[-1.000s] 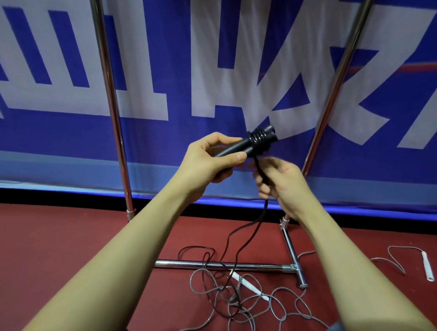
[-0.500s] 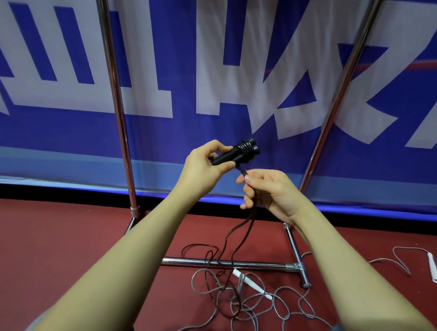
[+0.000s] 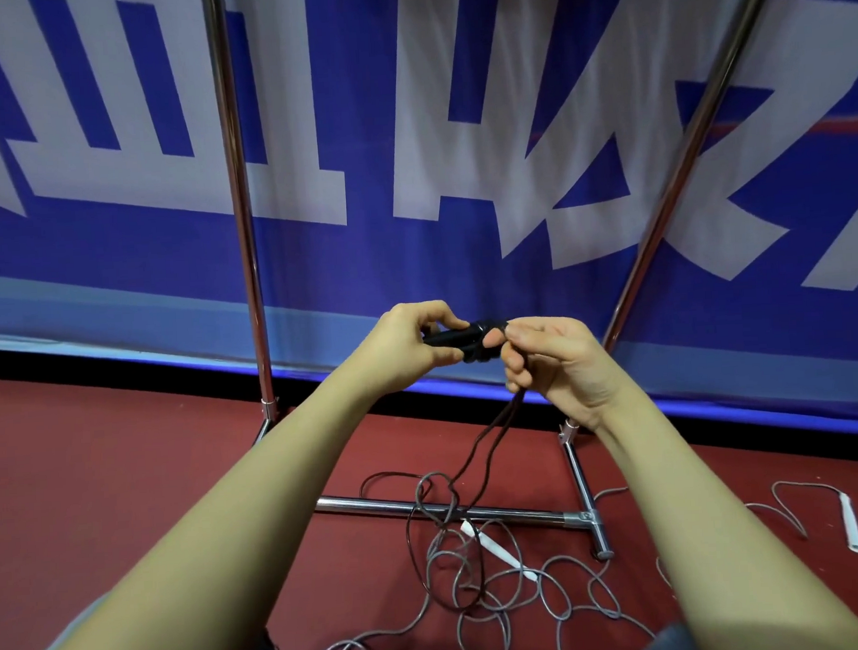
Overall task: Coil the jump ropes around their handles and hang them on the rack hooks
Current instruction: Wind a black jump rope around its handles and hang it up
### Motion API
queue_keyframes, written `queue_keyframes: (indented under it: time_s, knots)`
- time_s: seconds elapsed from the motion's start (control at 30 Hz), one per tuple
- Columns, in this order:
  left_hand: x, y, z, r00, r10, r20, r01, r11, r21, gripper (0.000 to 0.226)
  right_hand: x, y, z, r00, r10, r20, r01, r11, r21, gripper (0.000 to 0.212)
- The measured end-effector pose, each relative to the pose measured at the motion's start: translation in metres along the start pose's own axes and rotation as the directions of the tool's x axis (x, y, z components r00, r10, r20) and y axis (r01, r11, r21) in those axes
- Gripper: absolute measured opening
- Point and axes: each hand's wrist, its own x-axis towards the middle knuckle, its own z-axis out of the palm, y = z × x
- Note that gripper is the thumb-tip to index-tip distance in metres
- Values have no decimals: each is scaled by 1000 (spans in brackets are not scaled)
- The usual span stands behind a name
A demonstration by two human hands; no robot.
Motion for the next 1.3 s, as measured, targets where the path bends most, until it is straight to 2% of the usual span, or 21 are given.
queue_keyframes:
  time_s: [0.07,0.17,0.27,0.37,0.47,0.63,0.7,0.77,0.87,1.03,1.1,1.23,1.3]
  knots:
    - [-2,2,-2,996,3,84,-6,999,38,20,0,-1,-3,999,-1,-39,-2,997,-75,14]
    - [-5,4,-4,975,3,223,-14,999,45,25,1,-4,-7,993,-4,-117,-22,974,-228,25]
    - [-10,9,-4,937,16,349,-14,1000,-8,27,1,-5,-10,979,-46,-197,-25,939,-344,31]
    - [-14,18,-2,921,56,385,-15,994,-107,25,-1,-5,-16,954,-104,-281,-8,928,-373,33]
    - [-15,31,-4,927,100,362,-38,984,-172,23,-3,-4,-18,942,-139,-307,23,936,-351,30]
    - [-20,50,-3,957,182,227,-78,912,-403,26,-1,-7,-13,932,-72,-355,34,993,-110,28]
    - [-17,53,0,981,158,114,-83,871,-485,24,2,-4,-11,924,-69,-375,29,993,-111,27]
    - [-12,54,2,998,60,-13,-58,840,-540,20,3,3,-9,953,-89,-289,48,988,-147,30]
    - [-6,51,2,993,-49,-107,-12,863,-506,22,4,9,-11,983,-47,-176,19,987,-158,28]
    - [-5,45,-2,1000,-28,-1,25,909,-416,20,4,12,-9,994,-30,-103,0,961,-275,24]
    - [-3,44,-1,1000,-15,-23,5,926,-377,20,4,12,-6,996,-19,-89,-3,970,-243,25]
    - [0,38,3,988,-34,-152,-20,942,-335,21,5,14,1,998,40,-46,-43,997,-67,26]
    - [0,33,4,983,-36,-181,-19,957,-291,22,4,16,4,997,83,-7,-83,996,-46,23]
